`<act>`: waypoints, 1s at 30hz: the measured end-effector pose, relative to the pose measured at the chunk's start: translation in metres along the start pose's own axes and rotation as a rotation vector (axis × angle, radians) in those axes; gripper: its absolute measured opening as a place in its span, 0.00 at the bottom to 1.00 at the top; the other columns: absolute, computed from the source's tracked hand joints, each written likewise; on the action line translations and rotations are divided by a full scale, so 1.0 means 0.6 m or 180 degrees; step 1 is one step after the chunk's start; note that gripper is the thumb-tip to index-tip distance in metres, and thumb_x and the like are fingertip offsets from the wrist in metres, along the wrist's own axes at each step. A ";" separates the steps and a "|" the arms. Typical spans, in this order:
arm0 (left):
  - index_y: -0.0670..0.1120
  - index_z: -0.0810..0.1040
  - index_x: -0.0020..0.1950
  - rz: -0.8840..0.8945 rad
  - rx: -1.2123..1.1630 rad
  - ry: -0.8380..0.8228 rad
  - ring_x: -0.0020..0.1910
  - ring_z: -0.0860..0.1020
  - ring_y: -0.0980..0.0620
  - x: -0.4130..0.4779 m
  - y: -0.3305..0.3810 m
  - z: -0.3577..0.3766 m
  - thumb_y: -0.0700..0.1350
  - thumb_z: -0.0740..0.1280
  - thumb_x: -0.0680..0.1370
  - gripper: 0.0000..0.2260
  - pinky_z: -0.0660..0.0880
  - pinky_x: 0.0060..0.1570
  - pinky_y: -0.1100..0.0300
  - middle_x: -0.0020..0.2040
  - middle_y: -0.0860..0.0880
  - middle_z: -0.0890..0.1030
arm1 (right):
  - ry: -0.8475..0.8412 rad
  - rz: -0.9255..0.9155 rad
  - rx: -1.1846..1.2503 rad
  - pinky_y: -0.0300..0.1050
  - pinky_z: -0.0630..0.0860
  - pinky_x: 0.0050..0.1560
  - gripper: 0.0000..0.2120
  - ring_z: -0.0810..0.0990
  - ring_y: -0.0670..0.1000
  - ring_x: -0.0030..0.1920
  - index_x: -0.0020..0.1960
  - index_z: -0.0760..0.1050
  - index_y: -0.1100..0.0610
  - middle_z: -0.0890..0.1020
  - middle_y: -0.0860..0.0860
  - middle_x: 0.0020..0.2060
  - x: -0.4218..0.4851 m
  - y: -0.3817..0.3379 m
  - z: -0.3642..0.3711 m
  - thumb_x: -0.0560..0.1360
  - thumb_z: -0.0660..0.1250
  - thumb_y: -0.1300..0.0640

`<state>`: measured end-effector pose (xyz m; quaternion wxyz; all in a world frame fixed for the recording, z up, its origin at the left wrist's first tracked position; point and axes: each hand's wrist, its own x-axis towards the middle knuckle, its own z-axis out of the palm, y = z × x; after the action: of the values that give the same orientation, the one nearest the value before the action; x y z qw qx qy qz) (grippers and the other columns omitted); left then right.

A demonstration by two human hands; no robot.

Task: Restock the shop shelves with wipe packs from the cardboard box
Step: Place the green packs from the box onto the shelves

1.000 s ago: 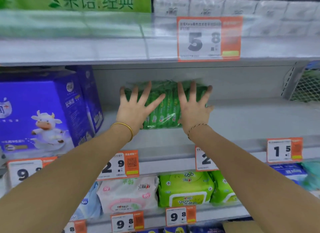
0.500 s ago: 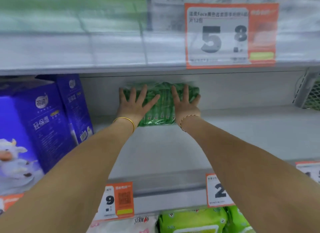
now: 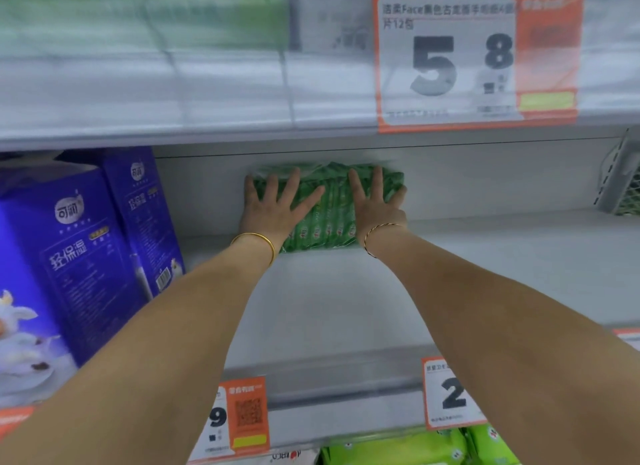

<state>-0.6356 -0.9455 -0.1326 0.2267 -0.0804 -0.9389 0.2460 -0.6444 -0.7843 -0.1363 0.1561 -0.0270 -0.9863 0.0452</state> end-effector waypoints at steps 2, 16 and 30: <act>0.59 0.29 0.73 0.0001 0.0013 -0.0008 0.74 0.48 0.35 0.001 0.001 0.003 0.37 0.64 0.76 0.46 0.51 0.70 0.32 0.77 0.43 0.37 | -0.0065 -0.0014 0.0024 0.56 0.75 0.59 0.51 0.42 0.70 0.74 0.72 0.27 0.43 0.31 0.51 0.74 0.002 0.000 -0.001 0.70 0.59 0.74; 0.50 0.71 0.68 0.0493 -0.1003 0.1637 0.62 0.75 0.40 -0.191 0.101 -0.150 0.40 0.64 0.68 0.27 0.74 0.58 0.47 0.70 0.41 0.71 | 0.0818 -0.0910 0.0055 0.59 0.67 0.67 0.30 0.60 0.62 0.72 0.73 0.60 0.55 0.59 0.57 0.74 -0.269 0.120 -0.098 0.73 0.65 0.64; 0.43 0.77 0.60 0.2702 -0.2131 0.0049 0.58 0.77 0.38 -0.585 0.500 -0.125 0.36 0.72 0.65 0.24 0.78 0.46 0.47 0.64 0.38 0.76 | -0.1577 0.0960 0.0196 0.54 0.71 0.58 0.18 0.69 0.62 0.62 0.65 0.67 0.57 0.71 0.58 0.62 -0.763 0.431 0.135 0.76 0.60 0.59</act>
<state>-0.2783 -0.7456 -0.3594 0.0763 -0.5224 -0.8493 0.0028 -0.2245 -0.5644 -0.3781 -0.0974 -0.1568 -0.9774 0.1030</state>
